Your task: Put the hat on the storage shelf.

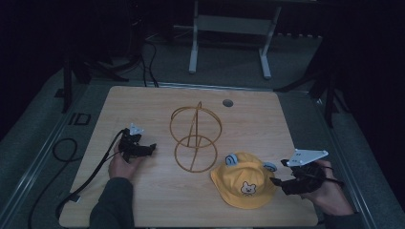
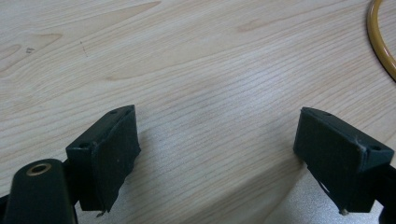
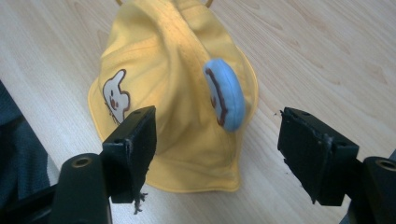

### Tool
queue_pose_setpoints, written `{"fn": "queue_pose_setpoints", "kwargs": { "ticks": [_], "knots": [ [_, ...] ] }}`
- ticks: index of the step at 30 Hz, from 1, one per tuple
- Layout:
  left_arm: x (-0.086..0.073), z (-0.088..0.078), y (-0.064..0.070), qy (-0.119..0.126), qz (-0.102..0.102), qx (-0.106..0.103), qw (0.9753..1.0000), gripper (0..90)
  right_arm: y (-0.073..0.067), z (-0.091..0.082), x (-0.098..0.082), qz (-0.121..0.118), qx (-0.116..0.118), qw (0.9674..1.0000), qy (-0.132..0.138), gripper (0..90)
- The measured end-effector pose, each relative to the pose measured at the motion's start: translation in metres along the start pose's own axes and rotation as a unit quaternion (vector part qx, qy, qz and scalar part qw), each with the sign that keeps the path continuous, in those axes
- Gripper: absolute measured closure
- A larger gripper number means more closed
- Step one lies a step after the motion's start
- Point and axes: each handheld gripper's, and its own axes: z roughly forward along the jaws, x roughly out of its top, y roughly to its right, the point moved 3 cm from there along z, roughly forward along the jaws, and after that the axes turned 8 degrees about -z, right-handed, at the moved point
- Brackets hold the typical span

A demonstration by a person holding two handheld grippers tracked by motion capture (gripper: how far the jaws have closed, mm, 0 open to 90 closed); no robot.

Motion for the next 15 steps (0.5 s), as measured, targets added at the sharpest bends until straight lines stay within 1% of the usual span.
{"fn": "queue_pose_setpoints", "kwargs": {
  "ticks": [1, 4, 8, 15],
  "knots": [
    [0.0, 0.0, 0.0, 0.0, 0.0, 0.0, 1.0, 13.9, 0.0, 0.0, 0.003, -0.009, 0.001, 0.9999, -0.005, 28.2],
    [0.0, 0.0, 0.0, 0.0, 0.0, 0.0, 1.0, 13.9, 0.0, -0.001, 0.009, -0.019, -0.001, 0.9998, -0.01, 28.5],
    [0.0, 0.0, 0.0, 0.0, 0.0, 0.0, 1.0, 13.9, 0.001, -0.001, 0.017, -0.03, 0.001, 0.9994, -0.015, 30.7],
    [0.0, 0.0, 0.0, 0.0, 0.0, 0.0, 1.0, 13.9, 0.0, 0.005, 0.03, -0.044, 0.009, 0.9987, -0.023, 32.1]
  ]
}}
